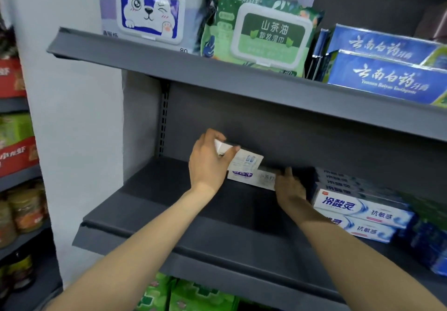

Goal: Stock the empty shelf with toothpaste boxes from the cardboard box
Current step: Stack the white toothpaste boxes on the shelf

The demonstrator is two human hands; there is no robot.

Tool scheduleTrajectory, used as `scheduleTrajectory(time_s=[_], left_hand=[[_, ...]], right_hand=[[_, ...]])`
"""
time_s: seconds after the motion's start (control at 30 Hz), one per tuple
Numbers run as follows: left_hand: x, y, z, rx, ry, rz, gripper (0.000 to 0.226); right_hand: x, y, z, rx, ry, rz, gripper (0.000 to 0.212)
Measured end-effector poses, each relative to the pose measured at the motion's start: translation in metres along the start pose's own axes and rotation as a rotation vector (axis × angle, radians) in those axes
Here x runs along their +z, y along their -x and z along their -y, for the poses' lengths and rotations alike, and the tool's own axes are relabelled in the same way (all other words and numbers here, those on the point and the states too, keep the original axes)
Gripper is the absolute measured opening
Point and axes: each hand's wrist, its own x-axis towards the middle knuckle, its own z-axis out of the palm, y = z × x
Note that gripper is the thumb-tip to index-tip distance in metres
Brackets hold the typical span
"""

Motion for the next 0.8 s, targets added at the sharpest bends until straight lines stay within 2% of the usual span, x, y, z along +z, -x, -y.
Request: scheduleTrajectory(time_s=[0.07, 0.13, 0.17, 0.2, 0.23, 0.27, 0.3, 0.33, 0.43, 0.5, 0.53, 0.6, 0.67, 0.8], left_hand=[[-0.001, 0.0, 0.0, -0.021, 0.017, 0.007, 0.031], [-0.001, 0.0, 0.0, -0.037, 0.012, 0.001, 0.031], [0.0, 0.003, 0.001, -0.034, 0.001, 0.0, 0.031], [0.001, 0.006, -0.001, -0.023, -0.013, 0.011, 0.031], [0.003, 0.011, -0.003, 0.0, -0.035, 0.035, 0.031], [0.005, 0.016, -0.008, 0.036, -0.074, 0.074, 0.032], [0.007, 0.021, -0.012, 0.08, -0.127, 0.124, 0.036], [0.008, 0.026, -0.015, 0.12, -0.166, 0.194, 0.042], [0.001, 0.03, -0.016, 0.124, -0.048, 0.595, 0.059], [-0.005, 0.029, -0.011, 0.003, 0.155, 0.862, 0.042], [-0.004, 0.029, -0.005, -0.07, 0.225, 0.905, 0.031], [0.0, 0.025, 0.009, -0.164, 0.199, 0.812, 0.03], [0.006, 0.02, 0.021, -0.176, 0.08, 0.669, 0.026], [0.015, 0.011, 0.029, -0.23, 0.024, 0.636, 0.034]], right_hand=[[0.002, 0.0, 0.001, 0.019, -0.094, 0.028, 0.04], [-0.002, 0.001, 0.005, 0.041, -0.278, -0.031, 0.038], [-0.007, 0.003, 0.009, 0.066, -0.468, -0.052, 0.04], [-0.016, 0.008, 0.015, 0.106, -0.764, -0.011, 0.044], [-0.029, 0.014, 0.022, 0.167, -1.141, 0.116, 0.048], [-0.041, 0.019, 0.029, 0.233, -1.482, 0.316, 0.051], [-0.05, 0.023, 0.031, 0.274, -1.697, 0.502, 0.052], [-0.058, 0.025, 0.032, 0.267, -1.786, 0.624, 0.047], [-0.058, 0.026, 0.028, 0.167, -1.79, 0.691, 0.024], [-0.051, 0.027, 0.021, 0.139, -1.753, 0.68, 0.019], [-0.048, 0.027, 0.017, 0.122, -1.701, 0.666, 0.016], [-0.045, 0.027, 0.014, 0.068, -1.649, 0.639, 0.019], [-0.048, 0.024, 0.012, 0.039, -1.637, 0.574, 0.027], [-0.056, 0.017, 0.01, -0.056, -1.434, 0.369, 0.039]])
